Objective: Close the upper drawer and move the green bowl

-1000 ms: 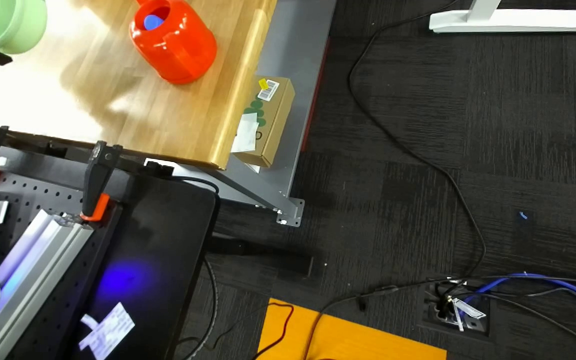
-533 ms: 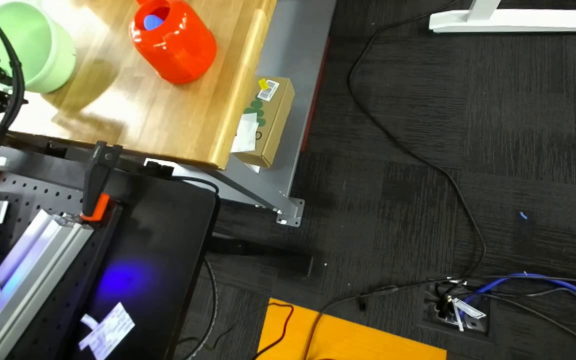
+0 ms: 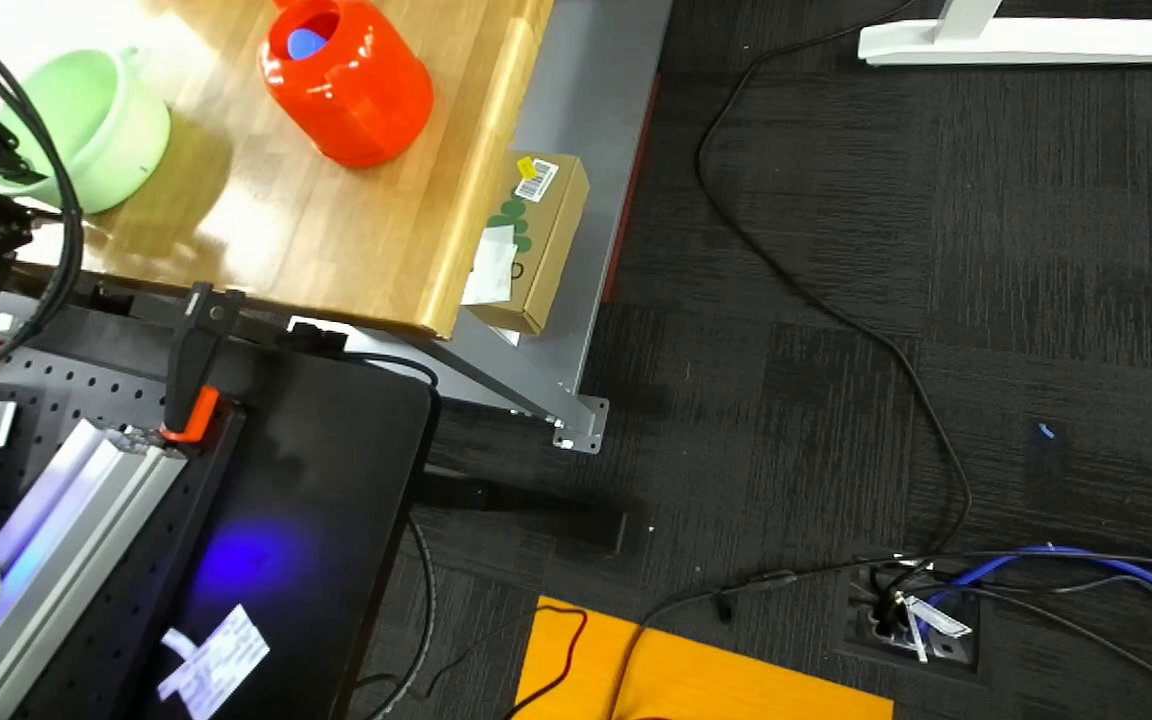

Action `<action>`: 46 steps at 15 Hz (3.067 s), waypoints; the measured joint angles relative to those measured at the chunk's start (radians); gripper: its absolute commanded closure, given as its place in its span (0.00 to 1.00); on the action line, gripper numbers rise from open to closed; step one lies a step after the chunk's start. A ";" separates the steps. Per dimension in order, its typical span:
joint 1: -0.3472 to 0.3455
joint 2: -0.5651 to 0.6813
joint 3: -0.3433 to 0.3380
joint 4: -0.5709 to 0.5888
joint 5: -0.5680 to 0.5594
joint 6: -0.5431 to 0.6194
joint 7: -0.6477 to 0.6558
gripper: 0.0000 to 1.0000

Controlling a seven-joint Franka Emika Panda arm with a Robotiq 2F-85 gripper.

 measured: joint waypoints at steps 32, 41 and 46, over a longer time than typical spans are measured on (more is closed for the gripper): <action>0.524 -0.182 0.081 0.026 0.009 0.176 -0.007 0.00; 0.651 -0.221 0.101 0.055 -0.081 0.339 -0.049 0.00; 0.651 -0.219 0.101 0.055 -0.083 0.340 -0.055 0.00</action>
